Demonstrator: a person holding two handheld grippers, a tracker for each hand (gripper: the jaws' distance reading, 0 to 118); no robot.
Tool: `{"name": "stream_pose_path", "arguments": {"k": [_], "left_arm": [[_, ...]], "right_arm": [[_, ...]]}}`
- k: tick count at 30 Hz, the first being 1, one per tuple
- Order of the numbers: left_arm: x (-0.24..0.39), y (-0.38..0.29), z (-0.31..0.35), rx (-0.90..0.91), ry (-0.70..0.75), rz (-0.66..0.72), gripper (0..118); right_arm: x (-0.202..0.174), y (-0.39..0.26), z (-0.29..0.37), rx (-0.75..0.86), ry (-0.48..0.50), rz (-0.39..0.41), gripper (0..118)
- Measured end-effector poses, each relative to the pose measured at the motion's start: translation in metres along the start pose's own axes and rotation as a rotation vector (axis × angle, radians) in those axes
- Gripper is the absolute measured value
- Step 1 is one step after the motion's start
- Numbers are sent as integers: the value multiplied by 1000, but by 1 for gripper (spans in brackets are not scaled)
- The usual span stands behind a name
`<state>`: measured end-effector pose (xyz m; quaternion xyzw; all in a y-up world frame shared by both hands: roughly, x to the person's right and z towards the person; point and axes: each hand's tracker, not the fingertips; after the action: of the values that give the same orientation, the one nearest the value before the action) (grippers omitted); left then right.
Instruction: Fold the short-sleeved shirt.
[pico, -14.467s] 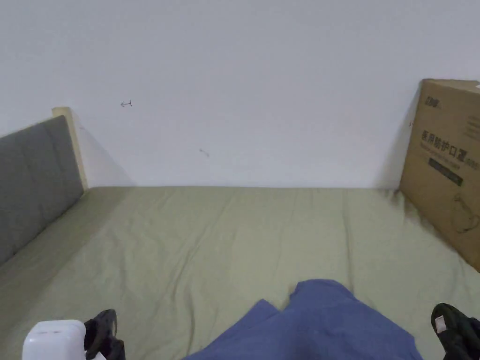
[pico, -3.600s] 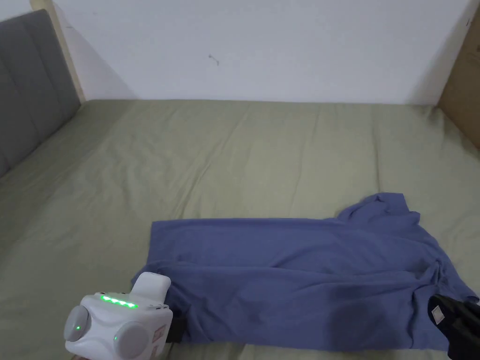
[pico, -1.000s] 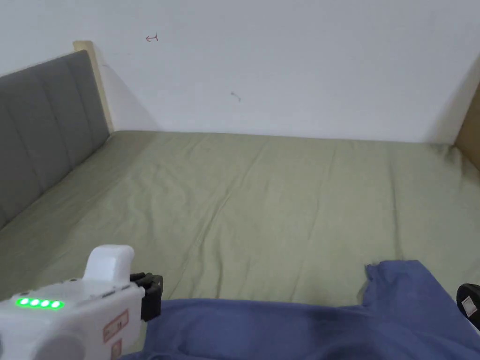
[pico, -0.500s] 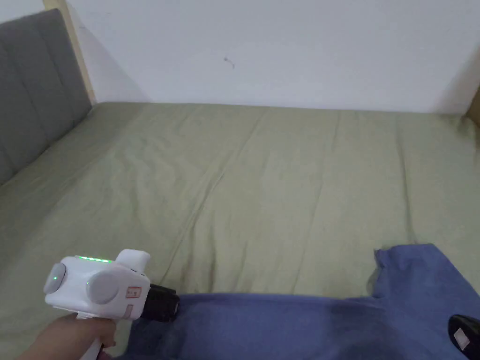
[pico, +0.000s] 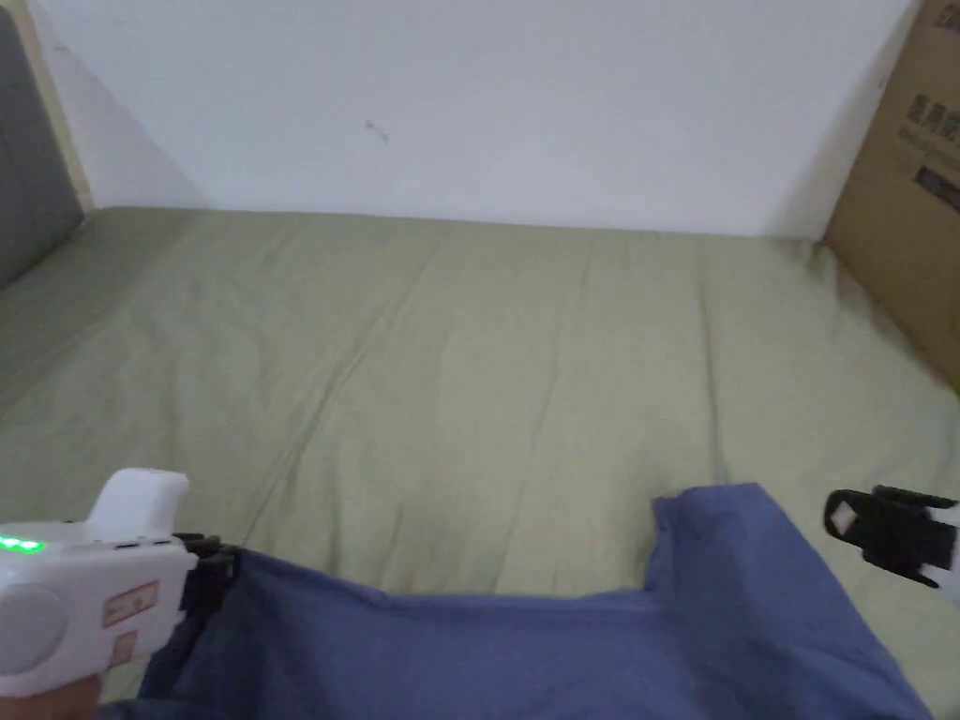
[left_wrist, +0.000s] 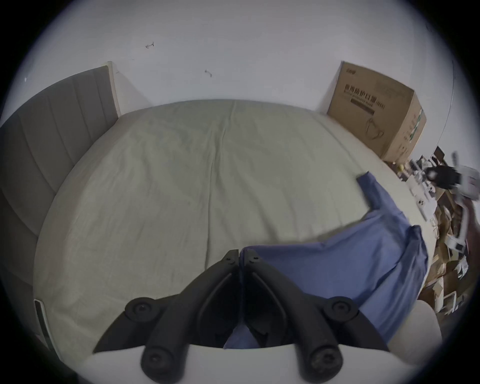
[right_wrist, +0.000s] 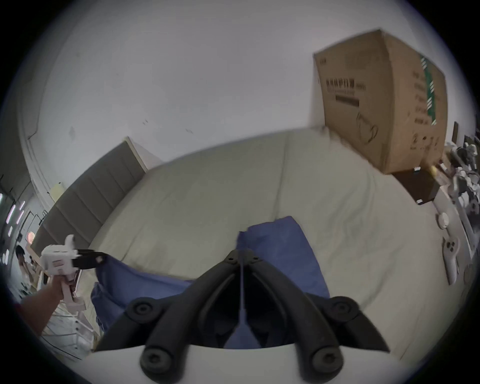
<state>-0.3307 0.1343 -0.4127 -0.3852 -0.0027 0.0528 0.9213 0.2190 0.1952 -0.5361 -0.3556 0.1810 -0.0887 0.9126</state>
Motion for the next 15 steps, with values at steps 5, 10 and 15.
{"name": "stream_pose_path", "arguments": {"k": [5,10,15], "left_arm": [[20,0,20,1,-6,-31,1],[17,-2,18,-11,-13,-17,1],[13,-3,8,-44,-14,29,1]], "right_arm": [[44,26,-81,-210,-139,-56,118],[78,9,-154,-382,-255,-55,118],[82,-10,-182,-553,-227,27,109]]}}
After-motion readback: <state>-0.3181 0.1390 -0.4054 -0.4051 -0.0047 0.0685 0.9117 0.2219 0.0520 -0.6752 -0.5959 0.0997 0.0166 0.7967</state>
